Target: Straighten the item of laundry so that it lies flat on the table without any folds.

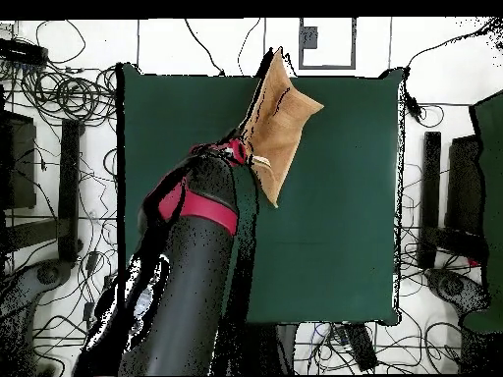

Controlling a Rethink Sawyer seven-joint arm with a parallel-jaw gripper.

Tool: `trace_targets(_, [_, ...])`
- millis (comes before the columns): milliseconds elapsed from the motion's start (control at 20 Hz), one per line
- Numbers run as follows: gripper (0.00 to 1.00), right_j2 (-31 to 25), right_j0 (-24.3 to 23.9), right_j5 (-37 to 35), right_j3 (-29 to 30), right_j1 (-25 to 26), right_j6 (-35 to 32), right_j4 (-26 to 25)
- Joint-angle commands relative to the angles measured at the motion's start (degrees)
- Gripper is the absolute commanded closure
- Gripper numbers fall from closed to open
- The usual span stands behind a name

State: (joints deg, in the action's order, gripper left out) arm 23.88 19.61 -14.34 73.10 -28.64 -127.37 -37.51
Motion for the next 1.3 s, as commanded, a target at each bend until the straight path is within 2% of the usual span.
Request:
trace_targets(50, [1.0,-3.4,4.2,0.7,-0.4,8.4,-12.0,4.4])
trace_targets(250, [1.0,-0.5,6.4,2.7,-2.9,12.9,-14.3,5.4])
trace_targets(400, [1.0,0.3,7.0,3.1,-3.0,13.5,-13.8,6.2])
trace_targets(600, [1.0,1.5,7.9,0.8,-3.4,14.4,-13.1,7.4])
trace_targets(800, [1.0,4.1,10.1,-1.1,-5.8,18.8,-15.5,9.5])
trace_targets(950, [1.0,4.0,10.5,-3.7,-6.1,19.3,-15.6,12.2])
trace_targets(1300, [1.0,4.4,12.0,-15.6,-6.4,17.5,-12.8,19.4])
